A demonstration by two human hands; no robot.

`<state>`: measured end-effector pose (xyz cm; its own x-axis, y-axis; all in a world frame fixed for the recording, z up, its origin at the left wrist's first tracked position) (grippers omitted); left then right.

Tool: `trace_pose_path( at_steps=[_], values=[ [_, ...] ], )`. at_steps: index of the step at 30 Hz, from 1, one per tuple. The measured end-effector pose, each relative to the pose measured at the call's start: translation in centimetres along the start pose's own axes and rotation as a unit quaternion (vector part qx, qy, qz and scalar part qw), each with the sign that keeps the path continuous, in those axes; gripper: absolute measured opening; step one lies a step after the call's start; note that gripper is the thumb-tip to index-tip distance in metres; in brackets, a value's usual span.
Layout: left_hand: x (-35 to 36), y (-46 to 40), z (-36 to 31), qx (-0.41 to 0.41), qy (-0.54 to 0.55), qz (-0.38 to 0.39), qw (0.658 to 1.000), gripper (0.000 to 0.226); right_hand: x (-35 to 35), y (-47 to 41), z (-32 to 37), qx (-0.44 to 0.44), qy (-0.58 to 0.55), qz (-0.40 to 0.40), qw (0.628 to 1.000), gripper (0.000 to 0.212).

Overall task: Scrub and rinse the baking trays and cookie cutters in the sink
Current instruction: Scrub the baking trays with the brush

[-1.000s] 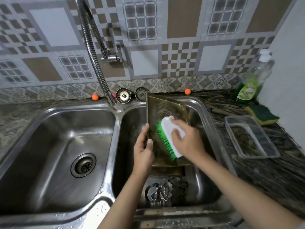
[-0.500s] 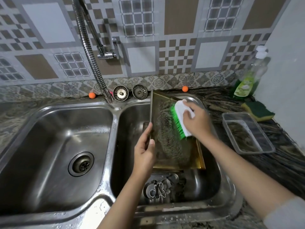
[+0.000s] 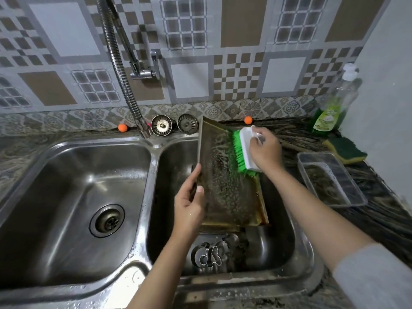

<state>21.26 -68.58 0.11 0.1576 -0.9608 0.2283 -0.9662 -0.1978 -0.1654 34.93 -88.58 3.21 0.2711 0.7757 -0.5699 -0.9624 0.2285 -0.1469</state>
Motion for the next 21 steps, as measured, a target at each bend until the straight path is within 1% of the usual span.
trace_pose_path(
  at_steps=[3,5,6,8,10,12,14,15,17,19,21],
  values=[
    [-1.6,-1.6,-0.9,0.019,-0.013,-0.044,0.999,0.044,1.3,2.2,-0.6,0.011,-0.018,0.021,1.0,0.026],
    [-3.0,-2.8,-1.7,0.033,-0.023,-0.081,0.996,0.048,2.9,5.9,-1.8,-0.011,-0.036,0.047,0.998,0.022],
    [-3.5,-3.0,-1.9,0.042,-0.023,-0.087,0.995,0.049,3.4,7.4,-2.2,-0.022,-0.049,0.064,0.996,0.023],
    [-3.4,-2.8,-1.8,0.041,-0.026,-0.07,0.996,0.045,3.5,7.3,-2.4,-0.026,-0.045,0.063,0.997,0.026],
    [-2.1,-1.8,-1.0,0.018,-0.024,-0.029,0.999,0.042,2.8,4.2,-2.1,0.001,-0.027,0.026,0.999,0.027],
    [-0.8,-0.9,-0.6,0.009,-0.026,-0.006,1.0,0.043,1.9,1.1,-1.6,0.031,-0.03,-0.013,0.999,0.026],
    [-0.6,-0.9,-0.1,0.004,-0.025,-0.017,1.0,0.048,2.0,0.1,-1.7,0.044,-0.021,-0.022,0.999,0.026],
    [-0.8,-1.3,0.2,-0.004,-0.017,-0.031,0.999,0.048,2.5,0.9,-1.5,0.041,-0.013,-0.011,0.999,0.026],
    [-1.6,-2.3,0.6,-0.023,-0.001,-0.062,0.998,0.046,4.0,4.4,-0.3,0.009,-0.028,0.025,0.999,0.026],
    [-2.0,-2.9,0.9,-0.035,0.002,-0.08,0.996,0.045,5.0,8.6,1.7,-0.06,-0.057,0.056,0.995,0.028],
    [-2.0,-2.7,0.8,-0.037,0.003,-0.078,0.996,0.049,4.7,10.8,2.9,-0.137,-0.061,0.062,0.987,0.03]
  ],
)
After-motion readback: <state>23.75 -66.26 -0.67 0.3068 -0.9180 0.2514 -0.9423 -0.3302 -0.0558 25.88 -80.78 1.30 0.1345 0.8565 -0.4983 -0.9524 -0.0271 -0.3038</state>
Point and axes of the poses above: each hand's wrist, its own y-axis away from the middle knuckle, its own x-axis out of the palm, z = x × y, the point moved 6 cm from there along -y, towards the middle knuckle, and after that the axes turned 7 degrees about y, right-handed, at the moved point
